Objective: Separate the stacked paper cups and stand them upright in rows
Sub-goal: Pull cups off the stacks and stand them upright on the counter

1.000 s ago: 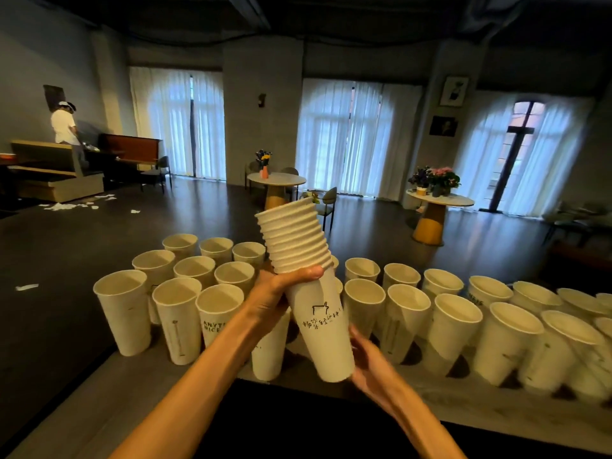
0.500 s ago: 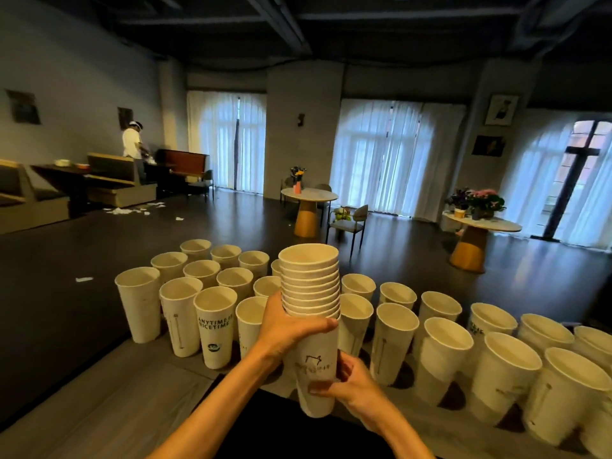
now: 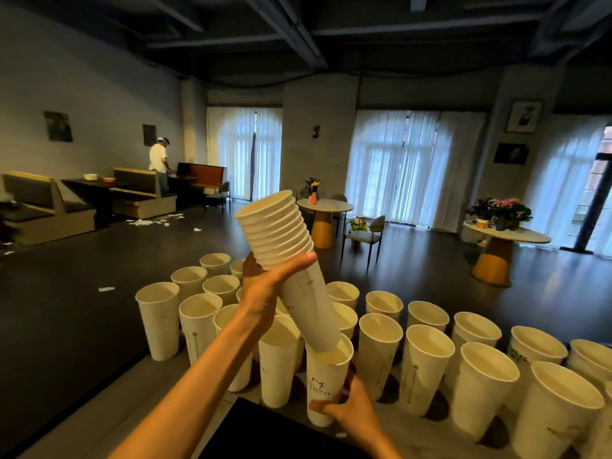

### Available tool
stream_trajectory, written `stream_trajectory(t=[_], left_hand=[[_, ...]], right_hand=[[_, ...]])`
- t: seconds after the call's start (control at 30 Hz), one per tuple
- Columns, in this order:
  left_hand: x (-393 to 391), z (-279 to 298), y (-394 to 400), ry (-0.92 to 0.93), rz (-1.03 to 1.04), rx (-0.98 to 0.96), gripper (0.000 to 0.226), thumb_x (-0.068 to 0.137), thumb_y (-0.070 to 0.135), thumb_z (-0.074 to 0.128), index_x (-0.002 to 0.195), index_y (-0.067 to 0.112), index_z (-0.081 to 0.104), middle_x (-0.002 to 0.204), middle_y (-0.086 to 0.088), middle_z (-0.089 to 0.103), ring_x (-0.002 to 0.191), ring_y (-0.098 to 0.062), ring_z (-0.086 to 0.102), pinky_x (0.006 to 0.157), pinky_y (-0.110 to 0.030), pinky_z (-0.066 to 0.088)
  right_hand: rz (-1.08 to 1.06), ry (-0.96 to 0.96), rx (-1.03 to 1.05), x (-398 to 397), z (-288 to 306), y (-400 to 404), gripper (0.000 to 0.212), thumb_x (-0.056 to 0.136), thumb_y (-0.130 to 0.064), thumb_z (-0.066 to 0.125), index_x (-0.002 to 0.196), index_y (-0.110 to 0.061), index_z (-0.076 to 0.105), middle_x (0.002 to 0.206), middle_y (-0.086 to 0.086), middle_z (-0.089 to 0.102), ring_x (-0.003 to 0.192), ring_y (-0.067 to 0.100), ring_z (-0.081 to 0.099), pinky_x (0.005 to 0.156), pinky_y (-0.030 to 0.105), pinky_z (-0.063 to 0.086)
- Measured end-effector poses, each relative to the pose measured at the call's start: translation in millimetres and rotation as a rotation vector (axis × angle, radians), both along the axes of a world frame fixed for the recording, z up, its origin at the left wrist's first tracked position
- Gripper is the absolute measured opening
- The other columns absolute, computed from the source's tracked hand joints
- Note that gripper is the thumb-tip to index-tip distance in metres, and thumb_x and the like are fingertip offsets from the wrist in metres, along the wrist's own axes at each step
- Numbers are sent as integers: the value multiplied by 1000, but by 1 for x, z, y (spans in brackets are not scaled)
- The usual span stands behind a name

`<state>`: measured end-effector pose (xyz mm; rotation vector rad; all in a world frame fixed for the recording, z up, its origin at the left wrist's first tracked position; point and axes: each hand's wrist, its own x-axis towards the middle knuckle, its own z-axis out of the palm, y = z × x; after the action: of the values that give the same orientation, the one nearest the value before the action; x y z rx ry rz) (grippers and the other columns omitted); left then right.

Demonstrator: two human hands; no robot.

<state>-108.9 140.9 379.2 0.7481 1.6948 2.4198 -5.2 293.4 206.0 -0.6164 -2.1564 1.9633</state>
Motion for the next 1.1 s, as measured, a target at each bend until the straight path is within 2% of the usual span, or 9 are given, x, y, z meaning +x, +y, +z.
stream_trajectory(t=[0.13,0.3,0.4,0.47,0.57,0.63,0.7,0.83,1.1], left_hand=[[-7,4,-7,9,-34,34,88,46,50,87,126,24,60,110,1,73,101,-15,70,87,-39,59],[-6,4,-6,18,-135,22,75,49,47,86,117,30,62,104,5,74,102,-16,70,85,-38,60],[6,3,2,34,-216,28,65,47,44,83,108,30,63,92,9,75,91,-11,72,79,-33,61],[17,-1,12,4,-308,35,67,46,41,83,108,24,64,89,7,76,87,-13,72,72,-31,61],[33,-9,31,-27,-396,13,79,47,38,85,118,14,63,101,-6,74,96,-23,71,77,-36,61],[45,-17,45,-27,-425,-9,82,46,38,87,120,12,62,107,-10,73,101,-27,70,83,-40,60],[56,-23,57,-24,-458,-30,88,45,38,88,124,11,60,112,-11,72,104,-29,70,86,-43,59],[69,-32,71,-11,-465,-45,78,38,36,88,109,20,64,96,3,77,90,-15,73,76,-32,60],[75,-43,72,-70,-385,-69,87,32,42,90,112,24,60,98,2,74,90,-14,72,73,-31,59]], right_hand=[[-33,-43,9,-13,-7,-2,99,60,-14,91,143,-19,36,142,0,51,136,24,44,111,46,39],[14,-96,29,-7,-11,2,101,55,-17,93,140,-23,40,138,-7,51,136,19,43,111,42,37],[-40,-90,44,10,-13,14,71,70,-1,83,130,-24,51,129,-5,59,127,20,53,105,38,47],[-129,-74,84,27,0,20,44,84,6,67,117,-23,62,119,-1,66,118,20,61,92,29,54],[-252,17,-90,53,41,19,14,99,-17,53,101,-23,65,107,4,70,106,23,66,78,26,54],[-212,146,-291,71,66,15,29,100,-36,45,101,-20,69,102,9,73,98,26,68,81,37,54],[-126,216,-331,85,81,12,42,89,-56,49,110,-26,70,112,14,72,102,31,68,90,46,52],[-99,153,-110,96,77,17,96,42,-64,88,121,-20,57,108,8,73,99,25,69,85,40,56],[-264,200,72,94,60,17,98,33,-65,90,118,-28,61,112,-3,70,107,18,65,85,33,55]])
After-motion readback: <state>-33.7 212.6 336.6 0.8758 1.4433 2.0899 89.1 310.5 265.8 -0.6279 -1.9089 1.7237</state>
